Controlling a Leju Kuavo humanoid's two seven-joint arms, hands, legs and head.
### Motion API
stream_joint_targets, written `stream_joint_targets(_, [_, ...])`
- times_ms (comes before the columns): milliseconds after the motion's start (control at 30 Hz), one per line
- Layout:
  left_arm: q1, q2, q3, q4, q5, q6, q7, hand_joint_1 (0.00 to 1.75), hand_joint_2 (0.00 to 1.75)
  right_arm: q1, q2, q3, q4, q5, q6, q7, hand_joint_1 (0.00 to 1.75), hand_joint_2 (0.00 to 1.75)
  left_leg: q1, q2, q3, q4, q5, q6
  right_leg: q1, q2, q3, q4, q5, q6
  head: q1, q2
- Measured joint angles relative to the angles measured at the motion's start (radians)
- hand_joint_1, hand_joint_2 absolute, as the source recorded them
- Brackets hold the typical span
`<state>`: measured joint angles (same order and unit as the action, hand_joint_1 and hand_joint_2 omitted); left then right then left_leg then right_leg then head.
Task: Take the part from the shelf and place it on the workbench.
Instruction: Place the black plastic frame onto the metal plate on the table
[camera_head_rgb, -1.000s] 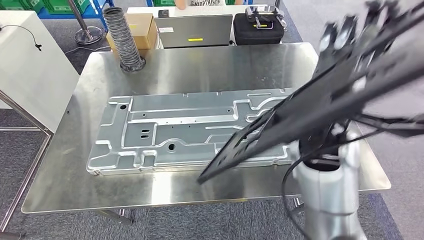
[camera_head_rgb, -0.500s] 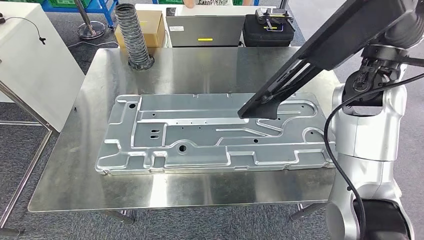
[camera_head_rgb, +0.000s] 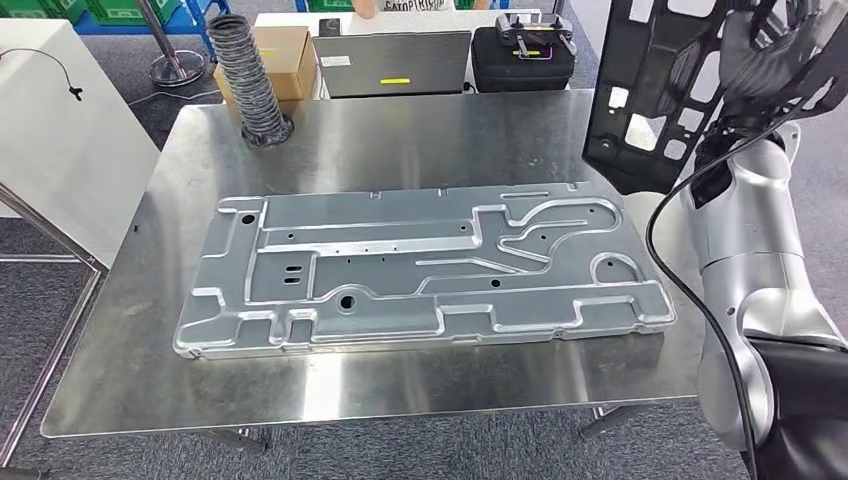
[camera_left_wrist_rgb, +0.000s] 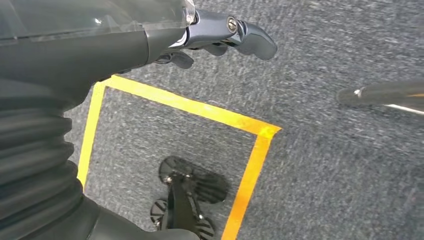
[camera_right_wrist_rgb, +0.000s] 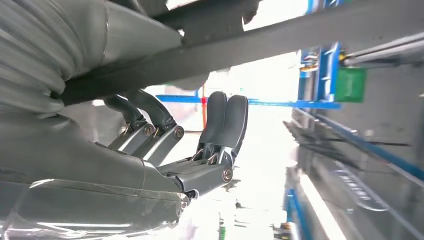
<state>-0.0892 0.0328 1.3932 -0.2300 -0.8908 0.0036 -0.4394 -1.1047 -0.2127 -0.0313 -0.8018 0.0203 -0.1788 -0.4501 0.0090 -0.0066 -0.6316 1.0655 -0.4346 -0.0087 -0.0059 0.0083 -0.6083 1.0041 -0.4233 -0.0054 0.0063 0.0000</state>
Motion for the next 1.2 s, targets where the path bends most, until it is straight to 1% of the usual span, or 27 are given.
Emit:
stream_joint_targets(33, [0.000,0.001,-0.001,0.000,-0.001,-0.001,-0.001,0.00,1.75,-0.006,-0.001,0.002,0.026,0.011,-0.004,0.003,1.75,1.75,-0.002,0.000,0.016,-0.037,0.011,0.004,0.001,0.000,-0.002,0.002,-0.001,0.004,0.000,0.000])
stream_joint_targets(133, [0.000,0.001,-0.006,0.000,-0.005,-0.002,-0.001,0.00,1.75,-0.023,-0.003,0.015,0.101,0.057,-0.020,0.016,1.75,1.75,-0.004,0.000,0.023,-0.057,0.013,0.018,0.002,-0.001,-0.005,0.004,-0.002,0.018,0.000,0.000])
stream_joint_targets(200, [-0.002,0.001,-0.009,0.000,-0.007,-0.002,-0.001,0.00,1.75,-0.031,-0.003,0.024,0.136,0.076,-0.029,0.018,1.75,1.75,0.000,0.001,0.029,-0.066,0.019,0.029,0.001,-0.002,-0.018,0.040,-0.025,0.029,0.003,0.000])
stream_joint_targets(233, [-0.003,0.001,-0.011,0.000,-0.008,-0.002,-0.001,0.00,1.75,-0.035,-0.003,0.027,0.152,0.080,-0.031,0.019,1.75,1.75,0.002,0.001,0.031,-0.070,0.021,0.033,0.000,-0.003,-0.040,0.089,-0.052,0.033,0.004,0.000])
stream_joint_targets(300, [-0.004,0.002,-0.014,0.000,-0.009,-0.002,0.000,0.00,1.75,-0.042,-0.003,0.033,0.181,0.089,-0.035,0.020,1.75,1.75,0.002,0.001,0.032,-0.071,0.020,0.037,-0.002,-0.003,-0.104,0.223,-0.114,0.040,0.006,0.000])
stream_joint_targets(333, [-0.004,0.002,-0.015,0.000,-0.009,-0.002,0.000,0.00,1.75,-0.043,-0.003,0.037,0.196,0.096,-0.037,0.022,1.75,1.75,0.002,0.001,0.032,-0.070,0.020,0.037,-0.004,-0.003,-0.132,0.276,-0.131,0.043,0.006,0.000])
stream_joint_targets(367, [-0.004,0.002,-0.015,0.000,-0.009,-0.002,0.001,0.00,1.75,-0.043,-0.003,0.042,0.210,0.107,-0.039,0.024,1.75,1.75,0.002,0.001,0.032,-0.070,0.019,0.037,-0.006,-0.003,-0.145,0.296,-0.129,0.044,0.007,0.000])
stream_joint_targets(400, [-0.004,0.002,-0.016,0.000,-0.009,-0.002,0.001,0.00,1.75,-0.044,-0.002,0.048,0.224,0.120,-0.041,0.026,1.75,1.75,0.002,0.000,0.033,-0.069,0.018,0.036,-0.008,-0.004,-0.139,0.276,-0.107,0.043,0.007,0.000])
stream_joint_targets(433, [-0.004,0.002,-0.016,0.000,-0.009,-0.002,0.001,0.00,1.75,-0.046,-0.001,0.055,0.236,0.131,-0.045,0.027,1.75,1.75,0.002,0.000,0.034,-0.067,0.016,0.034,-0.009,-0.005,-0.113,0.218,-0.071,0.042,0.007,0.000])
stream_joint_targets(467, [-0.005,0.002,-0.017,0.000,-0.009,-0.002,0.001,0.00,1.75,-0.048,0.001,0.062,0.247,0.142,-0.050,0.026,1.75,1.75,0.002,-0.001,0.034,-0.065,0.013,0.030,-0.010,-0.006,-0.079,0.142,-0.036,0.040,0.007,0.000])
stream_joint_targets(500, [-0.005,0.002,-0.017,0.000,-0.009,-0.002,0.001,0.00,1.75,-0.052,0.005,0.068,0.258,0.151,-0.056,0.024,1.75,1.75,0.000,-0.001,0.034,-0.061,0.010,0.026,-0.008,-0.007,-0.047,0.075,-0.010,0.036,0.006,0.000])
stream_joint_targets(533, [-0.005,0.003,-0.018,0.000,-0.008,-0.002,0.001,0.00,1.75,-0.056,0.010,0.074,0.268,0.158,-0.063,0.021,1.75,1.75,-0.002,-0.001,0.033,-0.058,0.008,0.021,-0.005,-0.007,-0.025,0.030,0.003,0.032,0.006,0.000])
stream_joint_targets(567, [-0.005,0.003,-0.018,0.000,-0.008,-0.002,0.001,0.00,1.75,-0.058,0.018,0.080,0.278,0.166,-0.071,0.019,1.75,1.75,-0.003,-0.001,0.032,-0.057,0.006,0.016,-0.003,-0.007,-0.016,0.009,0.004,0.027,0.006,0.000])
stream_joint_targets(633, [-0.004,0.004,-0.018,0.000,-0.009,-0.002,-0.001,0.00,1.75,-0.061,0.039,0.092,0.296,0.184,-0.084,0.017,1.75,1.75,-0.003,0.000,0.035,-0.060,0.004,0.006,0.000,-0.004,-0.014,0.007,0.003,0.016,0.006,0.000])
stream_joint_targets(700, [-0.005,0.006,-0.018,0.000,-0.009,-0.001,-0.003,0.00,1.75,-0.064,0.065,0.104,0.310,0.200,-0.091,0.017,1.75,1.75,-0.002,0.001,0.028,-0.035,-0.016,-0.004,-0.004,-0.003,-0.009,0.001,0.005,0.001,0.004,0.000])
stream_joint_targets(733, [-0.005,0.007,-0.019,0.000,-0.009,-0.001,-0.003,0.00,1.75,-0.066,0.078,0.109,0.316,0.205,-0.092,0.017,1.75,1.75,-0.001,0.001,0.012,0.005,-0.041,-0.008,-0.006,-0.003,-0.006,-0.002,0.007,-0.005,0.003,0.000])
stream_joint_targets(800, [-0.005,0.008,-0.019,0.000,-0.010,-0.001,-0.004,0.00,1.75,-0.070,0.102,0.119,0.328,0.209,-0.093,0.017,1.75,1.75,0.001,0.001,-0.047,0.136,-0.106,-0.014,-0.005,-0.002,-0.004,-0.003,0.006,-0.012,0.000,0.000])
stream_joint_targets(833, [-0.005,0.008,-0.019,0.000,-0.010,-0.001,-0.004,0.00,1.75,-0.071,0.110,0.122,0.333,0.210,-0.093,0.017,1.75,1.75,0.001,0.001,-0.077,0.197,-0.128,-0.015,-0.003,-0.002,-0.003,-0.003,0.006,-0.013,0.000,0.000])
stream_joint_targets(867, [-0.004,0.008,-0.019,0.000,-0.010,-0.001,-0.004,0.00,1.75,-0.071,0.117,0.124,0.337,0.210,-0.093,0.016,1.75,1.75,0.002,0.001,-0.094,0.229,-0.132,-0.016,-0.002,-0.002,-0.002,-0.003,0.006,-0.013,0.000,0.000])
stream_joint_targets(900, [-0.004,0.008,-0.019,0.000,-0.010,-0.001,-0.004,0.00,1.75,-0.072,0.121,0.126,0.341,0.210,-0.093,0.016,1.75,1.75,0.002,0.001,-0.091,0.221,-0.116,-0.015,0.000,-0.002,0.000,-0.003,0.005,-0.014,0.000,0.000])
stream_joint_targets(933, [-0.003,0.009,-0.019,0.000,-0.010,-0.001,-0.004,0.00,1.75,-0.072,0.126,0.127,0.345,0.210,-0.093,0.017,1.75,1.75,0.002,0.001,-0.068,0.173,-0.085,-0.012,0.001,-0.002,0.002,-0.003,0.005,-0.013,0.000,0.000])
stream_joint_targets(967, [-0.003,0.009,-0.019,0.000,-0.010,-0.001,-0.004,0.00,1.75,-0.073,0.129,0.128,0.348,0.211,-0.092,0.017,1.75,1.75,0.002,0.001,-0.032,0.099,-0.047,-0.009,0.002,-0.002,0.003,-0.002,0.004,-0.012,0.000,0.000])
stream_joint_targets(1000, [-0.004,0.010,-0.019,0.000,-0.010,-0.001,-0.004,0.00,1.75,-0.073,0.132,0.130,0.351,0.213,-0.092,0.018,1.75,1.75,0.000,0.001,0.002,0.028,-0.020,-0.005,0.004,-0.002,0.004,0.000,0.003,-0.010,0.000,0.000])
stream_joint_targets(1033, [-0.004,0.010,-0.019,0.000,-0.010,-0.001,-0.004,0.00,1.75,-0.074,0.135,0.133,0.354,0.217,-0.090,0.020,1.75,1.75,-0.001,0.001,0.027,-0.023,-0.003,-0.001,0.006,-0.002,0.002,0.001,0.003,-0.006,0.001,0.000])
stream_joint_targets(1067, [-0.004,0.010,-0.019,0.000,-0.010,-0.002,-0.004,0.00,1.75,-0.073,0.139,0.137,0.357,0.224,-0.087,0.023,1.75,1.75,-0.003,0.000,0.039,-0.051,0.002,0.003,0.007,-0.002,0.001,0.002,0.003,-0.002,0.001,0.000])
stream_joint_targets(1167, [-0.004,0.009,-0.019,0.000,-0.009,-0.004,-0.006,0.00,1.75,-0.072,0.159,0.156,0.370,0.254,-0.078,0.040,0.44,0.44,-0.003,0.001,0.040,-0.061,0.008,0.017,0.006,-0.001,-0.002,0.004,0.003,0.014,0.001,0.000])
stream_joint_targets(1200, [-0.005,0.009,-0.020,0.000,-0.009,-0.005,-0.008,0.00,1.75,-0.072,0.167,0.164,0.375,0.267,-0.076,0.047,0.00,0.00,-0.001,0.002,0.041,-0.064,0.011,0.023,0.005,-0.001,-0.008,0.017,-0.008,0.019,0.003,0.000])
